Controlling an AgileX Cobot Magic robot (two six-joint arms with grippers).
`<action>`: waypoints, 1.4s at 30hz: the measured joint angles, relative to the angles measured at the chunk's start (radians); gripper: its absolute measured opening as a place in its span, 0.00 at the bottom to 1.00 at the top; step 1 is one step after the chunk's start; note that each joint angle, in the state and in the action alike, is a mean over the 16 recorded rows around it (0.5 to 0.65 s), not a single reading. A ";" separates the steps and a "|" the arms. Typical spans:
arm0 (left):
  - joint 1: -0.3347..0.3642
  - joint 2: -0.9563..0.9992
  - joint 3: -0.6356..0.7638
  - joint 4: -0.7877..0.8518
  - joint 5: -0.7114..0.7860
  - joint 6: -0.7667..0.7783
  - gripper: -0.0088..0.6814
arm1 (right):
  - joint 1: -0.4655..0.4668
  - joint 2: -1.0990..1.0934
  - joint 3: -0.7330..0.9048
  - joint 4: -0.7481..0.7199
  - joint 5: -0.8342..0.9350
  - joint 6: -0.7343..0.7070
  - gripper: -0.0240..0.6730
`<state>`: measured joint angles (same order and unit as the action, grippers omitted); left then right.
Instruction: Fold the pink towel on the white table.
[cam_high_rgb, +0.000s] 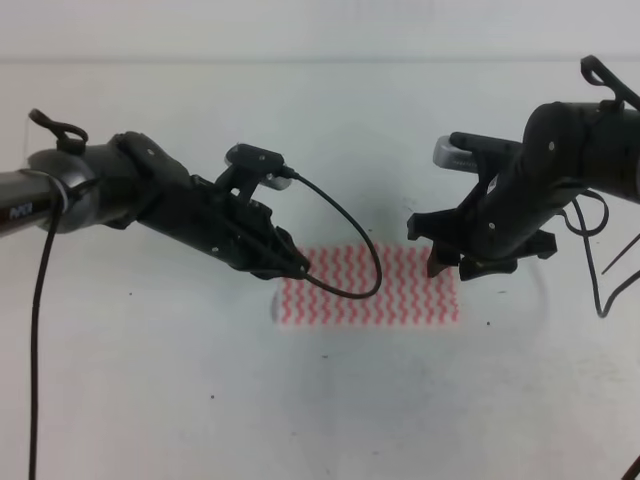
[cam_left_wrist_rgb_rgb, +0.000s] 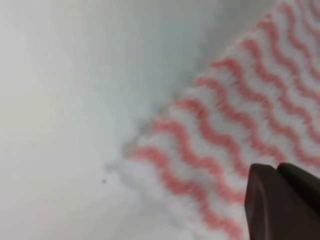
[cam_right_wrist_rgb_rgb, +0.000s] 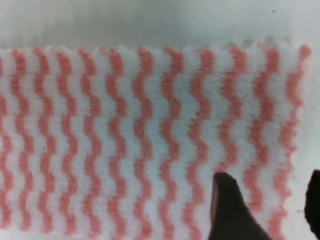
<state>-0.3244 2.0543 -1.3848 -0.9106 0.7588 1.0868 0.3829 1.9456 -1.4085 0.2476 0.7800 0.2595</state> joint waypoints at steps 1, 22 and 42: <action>0.001 0.000 0.000 -0.007 0.005 0.005 0.01 | 0.000 0.002 -0.001 -0.002 -0.001 0.000 0.46; 0.003 0.052 0.000 -0.066 0.049 0.057 0.01 | 0.000 0.038 -0.001 -0.011 -0.021 0.000 0.46; 0.003 0.055 0.000 -0.065 0.059 0.054 0.01 | 0.000 0.066 -0.002 -0.011 -0.047 0.000 0.46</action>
<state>-0.3211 2.1093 -1.3848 -0.9755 0.8181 1.1413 0.3829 2.0117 -1.4104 0.2369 0.7333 0.2592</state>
